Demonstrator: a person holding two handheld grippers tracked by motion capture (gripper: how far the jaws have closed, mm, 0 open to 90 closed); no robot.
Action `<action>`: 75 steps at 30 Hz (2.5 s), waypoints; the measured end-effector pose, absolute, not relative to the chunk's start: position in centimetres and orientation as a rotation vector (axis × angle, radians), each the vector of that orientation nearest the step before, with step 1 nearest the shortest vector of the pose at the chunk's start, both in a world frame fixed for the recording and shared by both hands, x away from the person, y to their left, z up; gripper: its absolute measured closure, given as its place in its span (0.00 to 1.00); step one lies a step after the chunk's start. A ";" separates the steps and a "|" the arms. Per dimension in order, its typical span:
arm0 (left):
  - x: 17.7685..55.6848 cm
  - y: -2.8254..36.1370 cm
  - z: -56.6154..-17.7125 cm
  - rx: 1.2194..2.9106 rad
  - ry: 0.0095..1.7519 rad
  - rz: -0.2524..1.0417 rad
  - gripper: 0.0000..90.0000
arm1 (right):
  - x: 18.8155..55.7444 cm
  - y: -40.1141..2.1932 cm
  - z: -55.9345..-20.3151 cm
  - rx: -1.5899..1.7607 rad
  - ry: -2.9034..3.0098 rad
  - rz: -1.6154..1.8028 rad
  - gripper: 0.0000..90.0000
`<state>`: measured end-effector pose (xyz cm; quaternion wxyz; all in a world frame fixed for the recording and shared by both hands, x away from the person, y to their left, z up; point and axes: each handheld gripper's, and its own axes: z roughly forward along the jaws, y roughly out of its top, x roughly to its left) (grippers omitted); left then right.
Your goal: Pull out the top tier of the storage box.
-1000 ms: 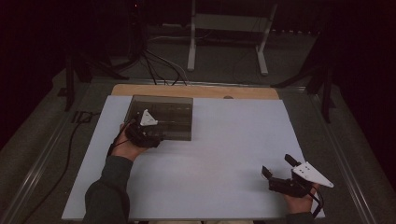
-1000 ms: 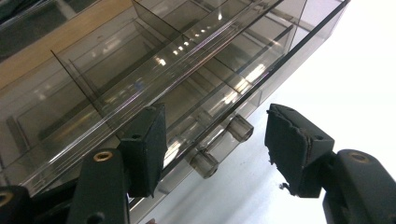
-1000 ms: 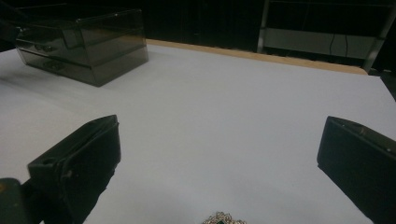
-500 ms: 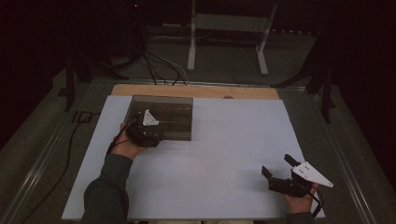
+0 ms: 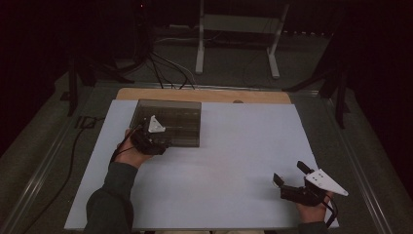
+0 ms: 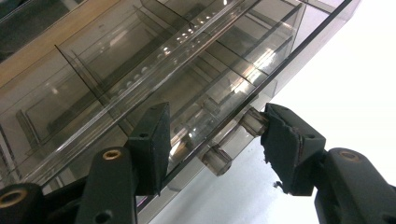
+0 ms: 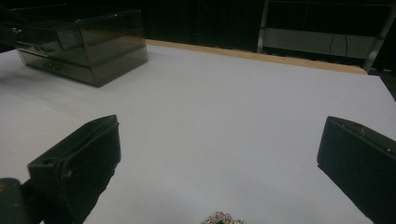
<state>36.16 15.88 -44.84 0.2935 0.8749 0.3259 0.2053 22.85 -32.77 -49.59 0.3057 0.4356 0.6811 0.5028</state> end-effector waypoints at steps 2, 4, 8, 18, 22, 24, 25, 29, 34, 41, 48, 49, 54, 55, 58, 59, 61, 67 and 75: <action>36.0 15.9 -44.8 2.329 0.866 0.544 0.50 | 22.8 -32.8 -49.6 1.154 1.803 1.330 0.00; 35.9 16.0 -44.8 2.326 0.866 0.545 0.50 | 22.8 -32.8 -49.6 1.153 1.804 1.329 0.00; 35.6 16.0 -44.8 2.320 0.867 0.544 0.50 | 22.8 -32.8 -49.6 1.153 1.803 1.329 0.00; 35.0 16.1 -44.9 2.312 0.866 0.547 0.50 | 22.8 -32.8 -49.6 1.154 1.803 1.330 0.00; 34.6 16.1 -44.9 2.310 0.862 0.552 0.50 | 22.8 -32.8 -49.6 1.153 1.804 1.329 0.00; 34.5 16.1 -44.9 2.307 0.863 0.552 0.50 | 22.8 -32.8 -49.6 1.153 1.804 1.330 0.00; 34.4 16.2 -44.9 2.307 0.861 0.554 0.50 | 22.8 -32.8 -49.6 1.153 1.803 1.330 0.00; 34.2 16.2 -44.9 2.306 0.859 0.556 0.50 | 22.8 -32.8 -49.6 1.153 1.804 1.329 0.00; 33.7 16.2 -44.9 2.303 0.853 0.560 0.50 | 22.8 -32.8 -49.6 1.153 1.804 1.330 0.00; 33.1 16.2 -45.1 2.288 0.849 0.572 0.50 | 22.8 -32.7 -49.6 1.153 1.805 1.331 0.00; 32.4 16.4 -45.3 2.276 0.837 0.585 0.50 | 22.9 -32.7 -49.6 1.153 1.807 1.331 0.00; 32.4 16.4 -45.4 2.274 0.837 0.587 0.50 | 22.9 -32.7 -49.6 1.150 1.807 1.330 0.00; 32.1 16.5 -45.7 2.274 0.839 0.589 0.50 | 22.9 -32.7 -49.6 1.154 1.805 1.331 0.00; 32.1 16.5 -45.7 2.273 0.838 0.589 0.50 | 22.9 -32.7 -49.6 1.154 1.805 1.331 0.00; 32.1 16.5 -45.7 2.272 0.839 0.587 0.50 | 22.8 -32.6 -49.6 1.152 1.806 1.330 0.00; 32.1 16.5 -45.7 2.271 0.839 0.588 0.50 | 22.8 -32.7 -49.6 1.153 1.806 1.330 0.00; 32.0 16.5 -45.7 2.270 0.839 0.590 0.50 | 22.8 -32.7 -49.6 1.153 1.805 1.330 0.00; 31.8 16.5 -45.8 2.259 0.838 0.592 0.50 | 22.8 -32.7 -49.6 1.152 1.805 1.329 0.00; 31.6 17.0 -45.7 2.182 0.837 0.537 0.45 | 22.8 -32.7 -49.6 1.153 1.805 1.329 0.00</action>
